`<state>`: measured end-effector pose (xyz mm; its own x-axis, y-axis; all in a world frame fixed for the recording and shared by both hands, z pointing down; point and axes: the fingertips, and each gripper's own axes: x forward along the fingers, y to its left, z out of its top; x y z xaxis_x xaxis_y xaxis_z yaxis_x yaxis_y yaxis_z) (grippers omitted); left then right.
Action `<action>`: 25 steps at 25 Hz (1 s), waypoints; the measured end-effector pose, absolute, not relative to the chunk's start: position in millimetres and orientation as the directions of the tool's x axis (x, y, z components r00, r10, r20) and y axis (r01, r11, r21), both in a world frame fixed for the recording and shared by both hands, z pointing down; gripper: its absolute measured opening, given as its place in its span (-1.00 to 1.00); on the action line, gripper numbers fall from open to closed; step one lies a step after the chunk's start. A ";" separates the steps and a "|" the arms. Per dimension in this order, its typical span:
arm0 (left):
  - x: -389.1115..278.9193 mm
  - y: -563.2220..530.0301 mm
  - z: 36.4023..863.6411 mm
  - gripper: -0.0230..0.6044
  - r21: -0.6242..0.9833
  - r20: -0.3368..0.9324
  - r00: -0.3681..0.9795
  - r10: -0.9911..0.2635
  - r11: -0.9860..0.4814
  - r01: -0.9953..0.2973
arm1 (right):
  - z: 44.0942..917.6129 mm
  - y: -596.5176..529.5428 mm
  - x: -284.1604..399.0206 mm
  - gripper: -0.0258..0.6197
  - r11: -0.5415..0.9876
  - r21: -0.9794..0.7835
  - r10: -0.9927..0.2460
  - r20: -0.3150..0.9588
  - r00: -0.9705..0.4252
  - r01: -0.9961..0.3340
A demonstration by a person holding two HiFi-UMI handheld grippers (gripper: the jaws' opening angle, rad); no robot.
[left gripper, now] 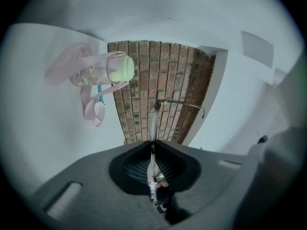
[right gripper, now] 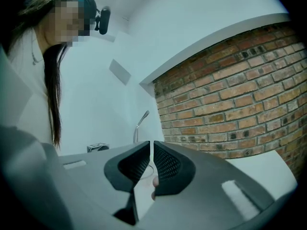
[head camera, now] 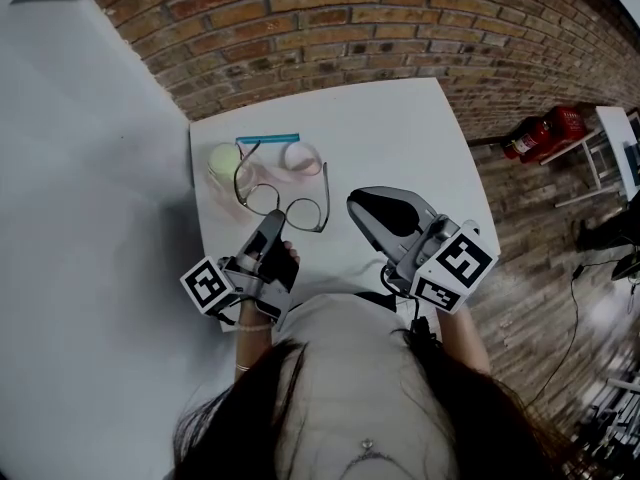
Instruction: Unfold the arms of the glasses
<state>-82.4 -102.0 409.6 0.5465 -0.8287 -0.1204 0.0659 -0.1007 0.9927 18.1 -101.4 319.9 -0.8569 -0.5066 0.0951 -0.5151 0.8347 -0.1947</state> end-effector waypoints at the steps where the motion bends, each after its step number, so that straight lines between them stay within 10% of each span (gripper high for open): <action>1: -81.9 -101.9 409.1 -0.85 0.993 -0.122 0.548 -0.827 -0.102 0.067 | 323.0 -103.1 19.7 -0.83 0.829 -0.192 -0.515 0.104 -0.851 -0.525; 25: -74.6 -99.2 411.0 -0.85 0.991 -0.133 0.582 -0.802 -0.096 0.094 | 405.9 -119.4 42.5 -0.90 0.741 -0.121 -0.599 0.328 -0.731 -0.661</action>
<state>-74.6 -99.2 411.0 0.5822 -0.8021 -0.1329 0.0936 -0.0963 0.9909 42.5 -119.4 405.9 -0.7307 -0.5985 0.3284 -0.6609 0.7407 -0.1207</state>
